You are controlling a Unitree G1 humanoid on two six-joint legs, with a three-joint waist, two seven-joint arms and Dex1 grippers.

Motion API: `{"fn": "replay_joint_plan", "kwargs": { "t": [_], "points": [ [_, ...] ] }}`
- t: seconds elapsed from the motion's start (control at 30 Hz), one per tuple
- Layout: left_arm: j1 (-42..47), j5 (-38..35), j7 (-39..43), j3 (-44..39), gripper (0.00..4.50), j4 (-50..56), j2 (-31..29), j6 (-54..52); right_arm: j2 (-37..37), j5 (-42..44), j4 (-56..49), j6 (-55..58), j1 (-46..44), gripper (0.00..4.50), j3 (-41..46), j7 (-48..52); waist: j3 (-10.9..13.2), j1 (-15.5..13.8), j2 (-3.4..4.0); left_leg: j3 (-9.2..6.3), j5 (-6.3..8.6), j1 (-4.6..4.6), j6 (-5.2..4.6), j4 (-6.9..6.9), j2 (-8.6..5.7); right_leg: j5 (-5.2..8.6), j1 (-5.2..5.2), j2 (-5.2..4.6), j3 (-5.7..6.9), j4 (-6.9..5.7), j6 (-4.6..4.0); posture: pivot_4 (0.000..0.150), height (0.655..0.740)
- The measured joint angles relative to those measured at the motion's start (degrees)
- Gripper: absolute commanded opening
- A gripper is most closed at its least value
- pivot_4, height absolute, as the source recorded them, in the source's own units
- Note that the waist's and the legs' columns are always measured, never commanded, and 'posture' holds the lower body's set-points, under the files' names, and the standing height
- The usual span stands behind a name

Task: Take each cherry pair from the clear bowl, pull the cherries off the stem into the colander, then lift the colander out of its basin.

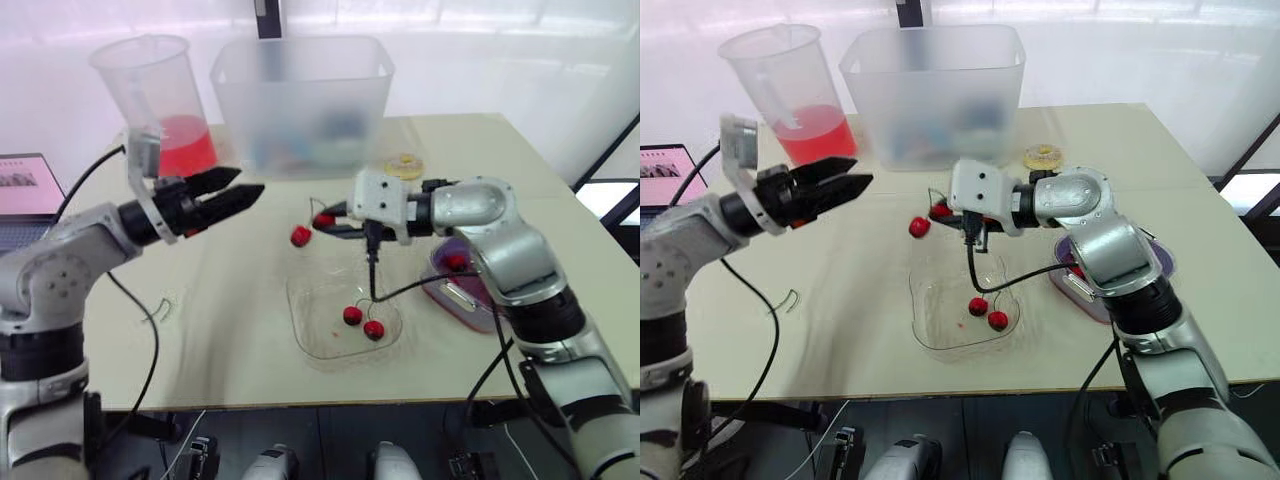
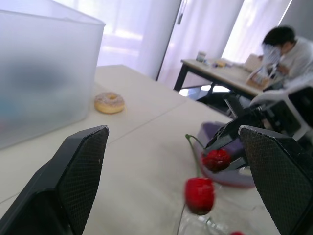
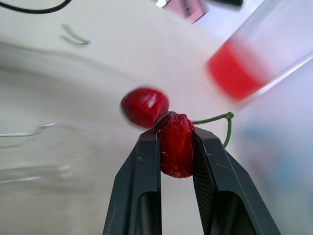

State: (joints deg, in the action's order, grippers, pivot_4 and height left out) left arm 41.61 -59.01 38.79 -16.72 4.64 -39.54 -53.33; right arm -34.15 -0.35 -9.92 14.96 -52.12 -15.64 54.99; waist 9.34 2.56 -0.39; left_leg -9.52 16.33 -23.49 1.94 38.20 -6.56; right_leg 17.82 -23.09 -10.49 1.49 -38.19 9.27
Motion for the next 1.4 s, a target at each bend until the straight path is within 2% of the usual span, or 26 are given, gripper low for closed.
{"fn": "replay_joint_plan", "kwargs": {
  "t": [0.13,0.37,0.53,0.77,0.9,1.03,1.07,1.4],
  "points": [
    [3.1,-3.05,-2.5,-0.08,4.5,-4.36,1.53,-5.88,-0.43,-6.54,2.01,-15.28,0.75,0.5,0.05,-5.98,0.0,0.05,0.0,-0.01,0.0,0.0,0.0,0.02,-0.01,0.0,0.0,0.01,0.0,-0.02,0.0,0.15,0.74],
    [8.07,-2.7,-2.83,1.89,4.5,-7.51,4.61,-8.38,-0.69,-15.37,8.13,-33.75,0.74,0.5,-1.66,-11.48,0.0,0.1,-0.01,-0.01,0.0,0.0,0.0,0.02,-0.01,0.0,0.01,0.05,0.0,-0.02,0.0,0.15,0.74],
    [9.6,-2.7,-3.05,3.02,4.5,-7.59,7.81,-8.71,0.39,-18.75,8.98,-37.05,2.02,0.5,-3.66,-12.51,0.0,0.35,-0.01,-0.01,0.0,0.0,0.0,0.01,0.02,0.0,0.01,0.09,0.0,-0.02,0.0,0.15,0.74],
    [9.58,-1.69,-4.3,4.35,4.5,-5.94,10.52,-8.68,1.68,-18.49,8.5,-36.35,2.25,0.5,-3.56,-12.51,-0.01,0.59,-0.01,-0.02,0.0,0.0,0.0,0.02,0.01,0.0,0.03,0.09,0.0,-0.01,0.0,0.15,0.74],
    [8.98,-1.15,-5.02,4.72,2.67,-4.58,11.58,-8.65,1.69,-17.81,8.42,-35.48,2.24,0.48,-3.36,-12.34,-0.01,0.63,-0.01,-0.03,0.0,0.0,0.0,0.01,0.02,0.0,0.02,0.1,0.0,-0.01,0.0,0.15,0.74],
    [8.63,-0.33,-5.44,4.72,0.45,-4.57,12.17,-8.52,1.85,-17.19,8.42,-34.81,2.24,0.48,-3.31,-12.31,-0.01,0.64,-0.01,-0.02,0.0,0.0,0.0,0.01,0.02,0.0,0.03,0.09,0.0,-0.01,0.0,0.15,0.74],
    [8.58,-0.22,-5.43,4.71,0.04,-4.55,12.17,-8.5,1.85,-17.05,8.42,-34.64,2.24,0.48,-3.31,-12.3,-0.01,0.64,-0.01,-0.02,0.0,0.0,0.0,0.01,0.02,0.0,0.03,0.09,0.0,-0.01,0.0,0.15,0.74],
    [7.9,0.96,-5.07,4.71,0.04,-4.45,12.3,-8.32,1.87,-13.01,7.63,-31.9,2.24,0.48,-3.17,-9.94,-0.01,0.61,-0.01,-0.02,0.0,0.0,0.0,0.01,0.02,0.0,0.03,0.09,0.0,0.0,0.0,0.15,0.74]
  ]
}}
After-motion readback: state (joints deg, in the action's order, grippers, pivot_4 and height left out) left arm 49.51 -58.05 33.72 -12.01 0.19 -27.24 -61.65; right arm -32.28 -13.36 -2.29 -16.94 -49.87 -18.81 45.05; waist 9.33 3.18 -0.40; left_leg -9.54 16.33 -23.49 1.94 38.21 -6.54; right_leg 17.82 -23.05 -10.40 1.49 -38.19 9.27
